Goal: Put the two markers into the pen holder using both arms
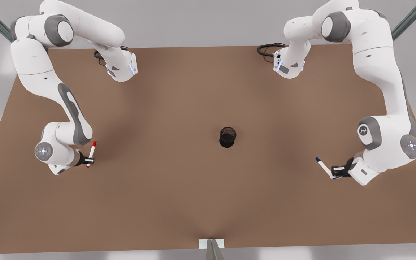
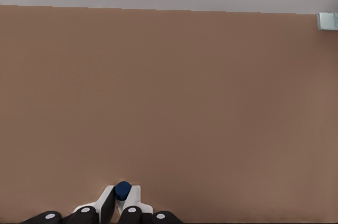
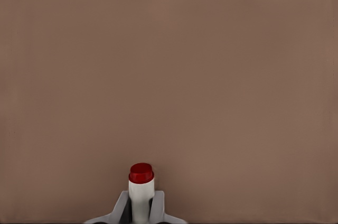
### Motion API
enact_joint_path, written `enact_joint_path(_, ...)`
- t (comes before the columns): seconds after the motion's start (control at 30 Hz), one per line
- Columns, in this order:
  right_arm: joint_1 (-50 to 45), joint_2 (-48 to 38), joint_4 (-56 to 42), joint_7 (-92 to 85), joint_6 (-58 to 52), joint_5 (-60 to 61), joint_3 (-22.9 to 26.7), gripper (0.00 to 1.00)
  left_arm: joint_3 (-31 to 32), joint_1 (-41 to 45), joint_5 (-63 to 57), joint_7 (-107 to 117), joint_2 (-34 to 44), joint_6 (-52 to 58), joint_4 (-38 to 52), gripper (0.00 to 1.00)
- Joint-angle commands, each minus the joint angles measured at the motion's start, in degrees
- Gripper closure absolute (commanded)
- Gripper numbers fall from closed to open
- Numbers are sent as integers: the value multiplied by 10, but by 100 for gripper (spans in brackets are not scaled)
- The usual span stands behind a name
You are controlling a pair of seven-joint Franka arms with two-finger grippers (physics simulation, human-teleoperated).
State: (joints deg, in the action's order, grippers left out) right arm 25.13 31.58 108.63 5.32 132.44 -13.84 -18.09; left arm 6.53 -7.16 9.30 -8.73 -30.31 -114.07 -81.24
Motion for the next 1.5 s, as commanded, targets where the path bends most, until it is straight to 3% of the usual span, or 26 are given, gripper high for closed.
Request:
enact_joint_path(0.0, -1, -21, -9, 7, -13, -6, -11, 77, 32, 2, 20, 165, 10, 69, 0, 79)
enact_joint_path(0.13, -7, -32, -67, 13, -13, -5, -66, 77, 83, 55, 26, 287, 10, 62, 44, 79)
enact_joint_path(0.3, -5, -19, -137, 14, -6, -5, -147, 78, 88, 131, 30, 336, 6, -60, 44, 79)
enact_joint_path(0.37, -31, -15, -152, 18, -4, -4, -150, 78, 93, 147, 31, 343, 32, -62, 15, 79)
enact_joint_path(0.47, -84, -14, -173, 54, 2, -5, -150, 78, 95, 176, 31, 342, 126, -154, -144, 79)
enact_joint_path(0.57, -119, -9, -190, 76, 23, -4, -150, 78, 95, 186, 31, 329, 166, -194, -234, 79)
enact_joint_path(0.9, -226, 1, -190, 191, 77, -6, -144, 78, 94, 237, 56, 378, 170, -214, -255, 79)
enact_joint_path(1.2, -299, 27, -209, 298, 76, -85, -140, 78, 93, 257, 49, 369, 160, -214, -301, 79)
enact_joint_path(1.23, -306, 32, -216, 309, 76, -85, -140, 78, 93, 260, 49, 368, 153, -214, -300, 57)
enact_joint_path(1.27, -313, 36, -222, 315, 76, -85, -140, 78, 93, 263, 26, 374, 149, -214, -299, 0)
enact_joint_path(1.4, -323, 39, -227, 330, 76, -85, -139, 78, 89, 258, 23, 370, 167, -172, -293, 0)
enact_joint_path(1.47, -322, 38, -228, 330, 74, -85, -140, 78, 80, 189, 23, 283, 176, -32, -237, 0)
